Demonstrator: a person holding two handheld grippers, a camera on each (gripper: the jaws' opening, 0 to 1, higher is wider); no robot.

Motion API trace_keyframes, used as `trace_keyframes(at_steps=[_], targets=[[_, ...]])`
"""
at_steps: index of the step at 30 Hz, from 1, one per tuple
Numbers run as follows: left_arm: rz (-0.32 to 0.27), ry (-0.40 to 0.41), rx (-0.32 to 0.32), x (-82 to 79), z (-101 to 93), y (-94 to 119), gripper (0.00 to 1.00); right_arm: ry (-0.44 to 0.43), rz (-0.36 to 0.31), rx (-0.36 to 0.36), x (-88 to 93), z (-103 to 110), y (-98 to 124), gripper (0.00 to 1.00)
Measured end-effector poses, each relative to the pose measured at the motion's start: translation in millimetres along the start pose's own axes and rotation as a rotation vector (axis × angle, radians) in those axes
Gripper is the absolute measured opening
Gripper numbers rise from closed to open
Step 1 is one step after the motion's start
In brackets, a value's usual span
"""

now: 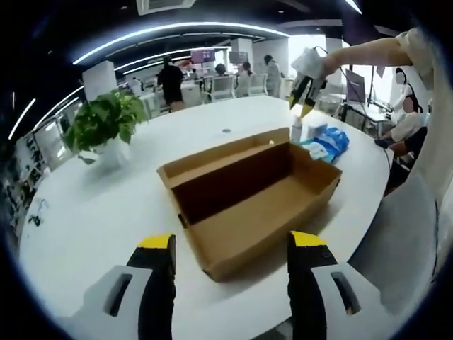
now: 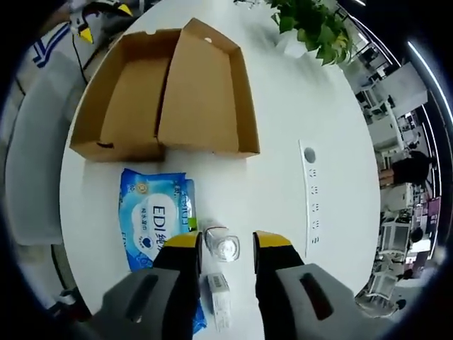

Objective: Operate the shoe box by opening the lid, removing the specified soft item, and placing it in the target area until the item is outside and the box remains undamaged.

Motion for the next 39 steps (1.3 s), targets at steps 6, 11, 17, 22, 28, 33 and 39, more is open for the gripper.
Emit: trace_keyframes(at_steps=[6, 11, 17, 22, 28, 33, 39], targets=[[0.014, 0.045, -0.037, 9.8, 1.7, -5, 0.53, -0.111, -0.066, -0.010, -14.6, 5, 1, 0.27], [0.031, 0.093, -0.069, 16.4, 8.0, -9, 0.44, -0.230, -0.096, -0.048, -24.9, 10, -3, 0.26], [0.034, 0.164, -0.092, 18.3, 16.5, -13, 0.33, -0.355, -0.132, -0.084, -34.4, 12, -8, 0.24], [0.052, 0.227, -0.111, 20.4, 24.3, -18, 0.24, -0.493, -0.151, -0.121, -43.4, 12, -16, 0.24], [0.071, 0.274, -0.115, 20.8, 27.9, -23, 0.16, -0.589, -0.153, -0.148, -50.8, 12, -27, 0.23], [0.106, 0.286, -0.105, 25.8, 29.0, -29, 0.09, -0.668, -0.150, -0.156, -54.2, 12, -38, 0.23], [0.109, 0.330, -0.076, 26.3, 27.7, -32, 0.03, -0.792, -0.174, -0.169, -55.7, 10, -53, 0.20]])
Point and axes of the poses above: the point that each gripper's makers call its tool centre point, and the gripper's own axes: y roughly backward along the fingers, z roughly to its left, x roughly out of its underside, the point moved 10 cm from there along y, roughly backward along the fingers, and after that the axes turned 6 degrees about z, right-handed, at the moved point
